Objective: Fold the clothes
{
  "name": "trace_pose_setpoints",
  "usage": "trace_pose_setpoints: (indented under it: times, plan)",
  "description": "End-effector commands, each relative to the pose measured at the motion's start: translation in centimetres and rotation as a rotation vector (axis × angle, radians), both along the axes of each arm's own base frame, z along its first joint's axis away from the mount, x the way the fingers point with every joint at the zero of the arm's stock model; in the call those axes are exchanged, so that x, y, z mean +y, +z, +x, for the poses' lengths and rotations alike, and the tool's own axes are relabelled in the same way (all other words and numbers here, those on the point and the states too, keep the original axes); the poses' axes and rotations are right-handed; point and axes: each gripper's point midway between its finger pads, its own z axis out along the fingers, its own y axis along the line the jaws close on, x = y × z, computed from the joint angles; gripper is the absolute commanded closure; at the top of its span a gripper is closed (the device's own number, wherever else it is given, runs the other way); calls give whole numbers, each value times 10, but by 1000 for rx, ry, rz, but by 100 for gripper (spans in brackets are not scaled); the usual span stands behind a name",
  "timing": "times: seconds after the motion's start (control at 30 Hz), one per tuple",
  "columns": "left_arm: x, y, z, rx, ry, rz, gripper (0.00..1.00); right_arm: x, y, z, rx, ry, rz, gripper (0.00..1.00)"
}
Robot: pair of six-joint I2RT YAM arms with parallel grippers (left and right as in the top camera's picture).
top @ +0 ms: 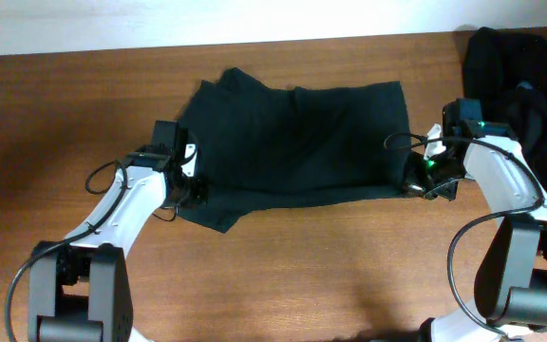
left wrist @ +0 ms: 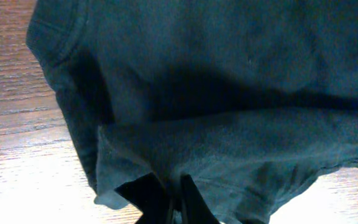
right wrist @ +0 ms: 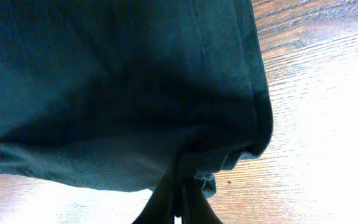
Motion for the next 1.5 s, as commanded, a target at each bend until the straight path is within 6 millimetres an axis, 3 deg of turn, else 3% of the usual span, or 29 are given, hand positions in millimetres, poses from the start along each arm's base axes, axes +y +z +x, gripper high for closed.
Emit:
trace_pose_setpoints:
  times: [0.0, 0.23, 0.67, 1.03, 1.47]
  plan:
    - [-5, -4, -4, 17, -14, -22, 98, -1, 2, 7, -16, 1, -5, 95]
    - [-6, 0, 2, 4, 16, -31, 99, -1, 2, 9, -27, -5, -6, 96]
    - [-12, 27, 29, -71, 38, -95, 99, -2, 3, 18, -51, -58, -2, 96]
    - [9, 31, 44, -112, 147, -122, 99, -4, 5, 27, -79, -94, -4, 96]
    - [4, 37, 58, -165, 143, -170, 99, -7, 6, 42, -138, -93, -15, 96]
